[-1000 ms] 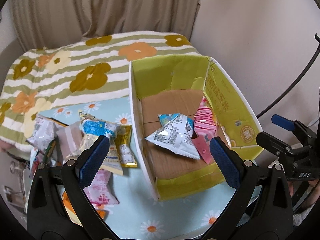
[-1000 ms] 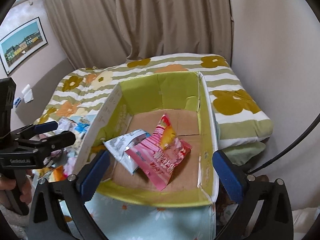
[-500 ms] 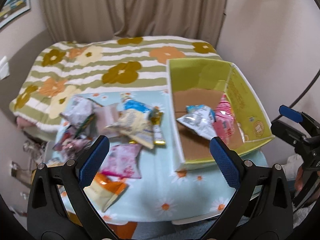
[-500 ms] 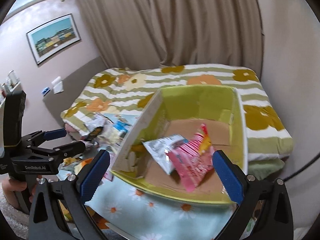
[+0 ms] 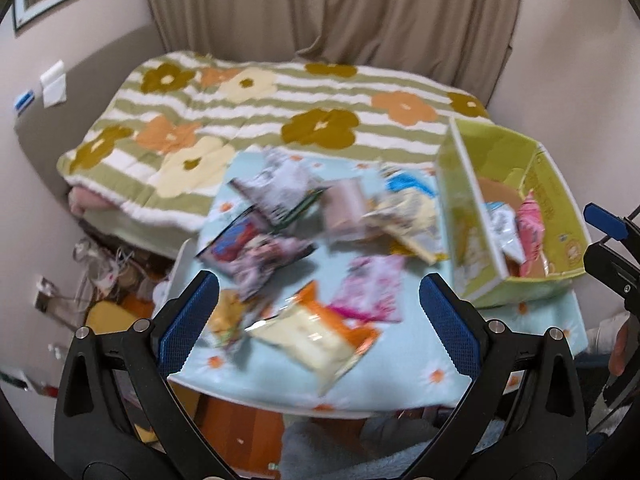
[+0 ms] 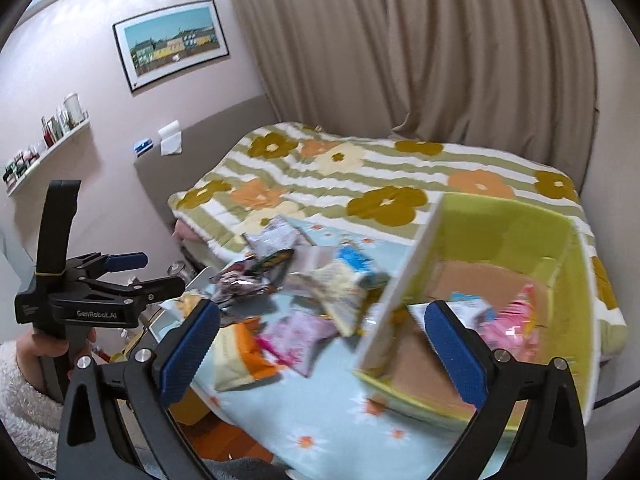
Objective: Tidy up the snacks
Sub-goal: 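Move both tools back over the remaining snacks on the table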
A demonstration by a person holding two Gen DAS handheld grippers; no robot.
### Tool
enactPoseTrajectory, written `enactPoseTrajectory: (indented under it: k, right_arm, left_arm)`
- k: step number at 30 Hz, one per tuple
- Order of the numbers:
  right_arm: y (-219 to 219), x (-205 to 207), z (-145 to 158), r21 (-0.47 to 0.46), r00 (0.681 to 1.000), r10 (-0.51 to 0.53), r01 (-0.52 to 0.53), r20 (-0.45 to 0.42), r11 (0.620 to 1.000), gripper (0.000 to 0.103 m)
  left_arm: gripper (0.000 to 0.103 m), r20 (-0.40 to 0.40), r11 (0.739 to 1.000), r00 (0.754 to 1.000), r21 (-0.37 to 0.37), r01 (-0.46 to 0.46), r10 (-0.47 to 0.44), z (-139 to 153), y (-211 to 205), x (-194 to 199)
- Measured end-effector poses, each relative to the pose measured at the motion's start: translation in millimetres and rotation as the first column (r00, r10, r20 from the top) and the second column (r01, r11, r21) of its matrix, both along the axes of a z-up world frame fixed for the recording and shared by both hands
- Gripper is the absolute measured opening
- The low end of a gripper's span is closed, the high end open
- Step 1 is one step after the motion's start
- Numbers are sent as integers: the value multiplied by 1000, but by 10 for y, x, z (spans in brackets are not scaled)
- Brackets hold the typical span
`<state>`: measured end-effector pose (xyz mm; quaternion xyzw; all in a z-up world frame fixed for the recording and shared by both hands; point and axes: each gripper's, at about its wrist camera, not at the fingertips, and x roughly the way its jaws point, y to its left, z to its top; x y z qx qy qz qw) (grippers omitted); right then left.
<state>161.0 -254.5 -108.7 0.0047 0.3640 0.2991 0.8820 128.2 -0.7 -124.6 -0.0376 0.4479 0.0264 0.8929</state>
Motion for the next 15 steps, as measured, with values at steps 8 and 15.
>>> enactPoseTrajectory:
  k: [8, 15]
  right_arm:
    - [876, -36, -302, -48, 995, 28, -33, -101, 998, 102]
    - [1364, 41, -715, -92, 979, -5, -15, -205, 996, 102]
  left_arm:
    - [100, -128, 999, 991, -43, 29, -35, -442, 846, -20]
    - [100, -217, 986, 965, -102, 129, -148, -911, 1196, 172]
